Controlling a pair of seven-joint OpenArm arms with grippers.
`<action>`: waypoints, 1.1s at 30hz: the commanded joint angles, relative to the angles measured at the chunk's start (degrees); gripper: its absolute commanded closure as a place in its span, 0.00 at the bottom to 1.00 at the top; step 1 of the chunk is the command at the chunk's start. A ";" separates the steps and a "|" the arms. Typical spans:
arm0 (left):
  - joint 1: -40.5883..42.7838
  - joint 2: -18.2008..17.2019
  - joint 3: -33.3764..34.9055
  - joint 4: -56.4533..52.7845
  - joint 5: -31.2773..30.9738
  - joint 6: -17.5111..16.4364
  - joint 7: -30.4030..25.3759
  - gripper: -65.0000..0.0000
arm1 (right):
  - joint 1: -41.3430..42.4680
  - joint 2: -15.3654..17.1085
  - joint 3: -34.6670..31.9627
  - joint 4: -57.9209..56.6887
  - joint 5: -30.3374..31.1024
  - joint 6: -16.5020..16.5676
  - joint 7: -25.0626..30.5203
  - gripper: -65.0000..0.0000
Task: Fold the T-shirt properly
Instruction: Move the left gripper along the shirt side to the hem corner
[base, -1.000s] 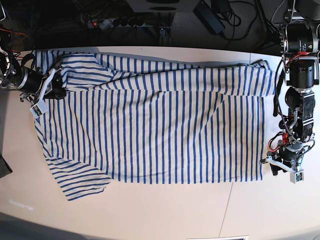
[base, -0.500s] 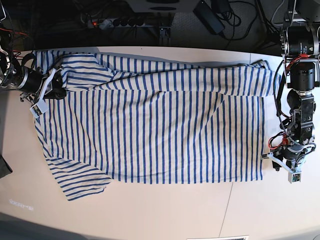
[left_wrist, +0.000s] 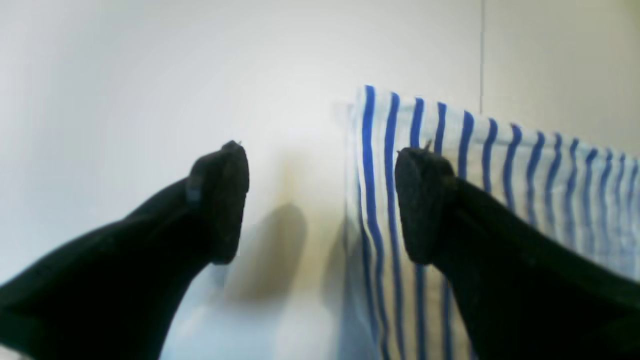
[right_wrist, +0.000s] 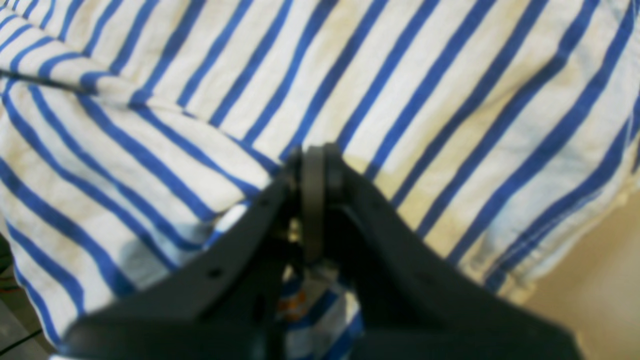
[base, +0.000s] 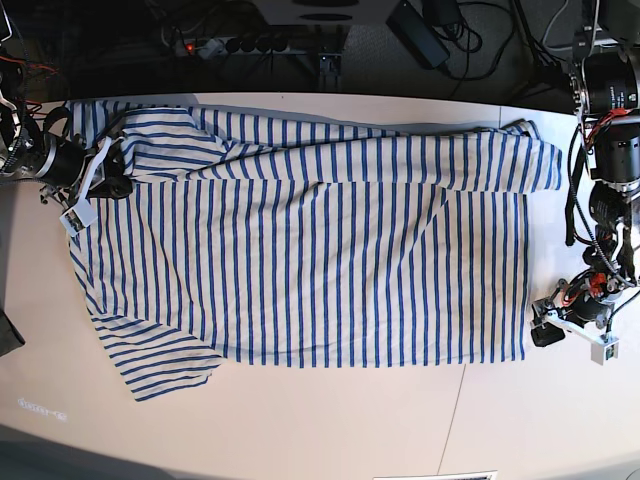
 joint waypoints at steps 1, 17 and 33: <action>-1.53 -0.81 -0.46 0.92 -2.08 -2.78 0.39 0.27 | -0.35 0.63 -0.31 -0.57 -2.78 3.28 -4.00 1.00; -1.57 -0.79 -4.72 -11.74 -13.99 -6.19 5.27 0.27 | -0.37 0.63 -0.31 -0.57 -2.73 3.26 -4.15 1.00; -4.59 2.86 -3.30 -13.25 -14.29 -7.06 6.88 0.27 | -0.37 0.63 -0.31 -0.57 -2.73 3.28 -4.20 1.00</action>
